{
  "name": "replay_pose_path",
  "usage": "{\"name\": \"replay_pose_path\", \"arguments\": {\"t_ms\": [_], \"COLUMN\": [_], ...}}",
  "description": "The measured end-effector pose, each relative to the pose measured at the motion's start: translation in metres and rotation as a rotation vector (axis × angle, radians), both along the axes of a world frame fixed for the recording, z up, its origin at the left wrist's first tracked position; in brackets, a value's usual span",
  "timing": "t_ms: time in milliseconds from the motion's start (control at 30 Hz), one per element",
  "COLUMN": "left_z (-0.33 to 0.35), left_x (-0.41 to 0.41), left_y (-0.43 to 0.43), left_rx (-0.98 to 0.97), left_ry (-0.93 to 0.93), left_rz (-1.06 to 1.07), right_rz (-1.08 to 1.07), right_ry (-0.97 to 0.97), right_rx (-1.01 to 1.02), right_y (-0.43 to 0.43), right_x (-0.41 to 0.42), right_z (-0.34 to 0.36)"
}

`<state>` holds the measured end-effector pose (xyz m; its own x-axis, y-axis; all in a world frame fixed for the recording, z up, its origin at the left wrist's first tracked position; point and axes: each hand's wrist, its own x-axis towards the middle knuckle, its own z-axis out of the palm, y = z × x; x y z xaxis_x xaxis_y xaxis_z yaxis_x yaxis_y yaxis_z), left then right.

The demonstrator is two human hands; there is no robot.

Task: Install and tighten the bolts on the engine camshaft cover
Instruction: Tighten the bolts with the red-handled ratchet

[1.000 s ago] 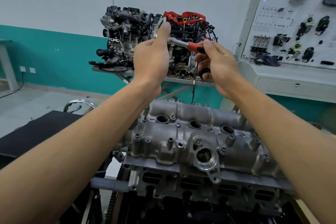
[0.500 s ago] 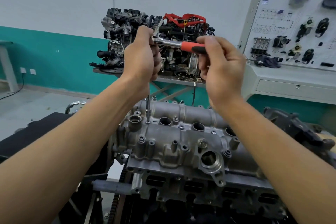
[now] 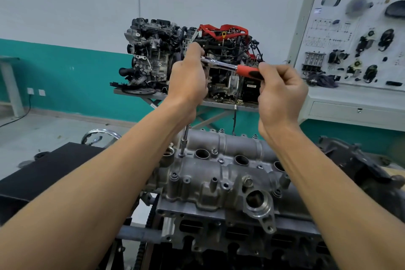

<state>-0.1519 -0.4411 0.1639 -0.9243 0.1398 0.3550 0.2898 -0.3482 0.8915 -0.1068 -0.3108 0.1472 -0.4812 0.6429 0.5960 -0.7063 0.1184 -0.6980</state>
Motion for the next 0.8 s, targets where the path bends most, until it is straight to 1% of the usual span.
{"name": "replay_pose_path", "arguments": {"t_ms": [100,200,267,367,467,533,600,700,767,800], "left_z": [0.002,0.001,0.002,0.003,0.016,0.033,0.048,0.053,0.048,0.046], "left_x": [-0.003,-0.003,-0.002,0.000,0.009,0.019,0.027,0.038,0.047,0.052], "left_y": [-0.002,-0.002,-0.002,-0.003,-0.003,-0.003,-0.003,0.005,0.017,0.024], "left_rx": [0.015,0.022,0.021,0.008,-0.026,-0.030,-0.008,0.032,0.114,0.181], "left_ry": [-0.023,-0.030,-0.034,-0.042,0.041,0.096,0.087,-0.025,-0.136,-0.189], "left_rz": [-0.041,-0.030,0.001,0.046,0.037,-0.026,-0.125,-0.342,-0.489,-0.543], "right_rz": [-0.015,0.009,0.074,0.227,0.398,0.434,0.424,0.309,0.237,0.211], "right_ry": [0.059,0.055,0.000,-0.144,-0.223,-0.198,-0.142,-0.082,-0.126,-0.192], "right_rx": [0.017,0.048,0.087,0.119,0.011,-0.006,0.012,0.065,0.121,0.168], "right_y": [-0.006,-0.005,-0.004,0.003,0.013,0.016,0.017,0.029,0.041,0.047], "right_x": [0.008,0.014,0.016,0.018,0.020,0.022,0.029,0.053,0.077,0.092], "right_z": [0.000,0.000,0.000,0.007,0.024,0.035,0.042,0.047,0.043,0.038]}}
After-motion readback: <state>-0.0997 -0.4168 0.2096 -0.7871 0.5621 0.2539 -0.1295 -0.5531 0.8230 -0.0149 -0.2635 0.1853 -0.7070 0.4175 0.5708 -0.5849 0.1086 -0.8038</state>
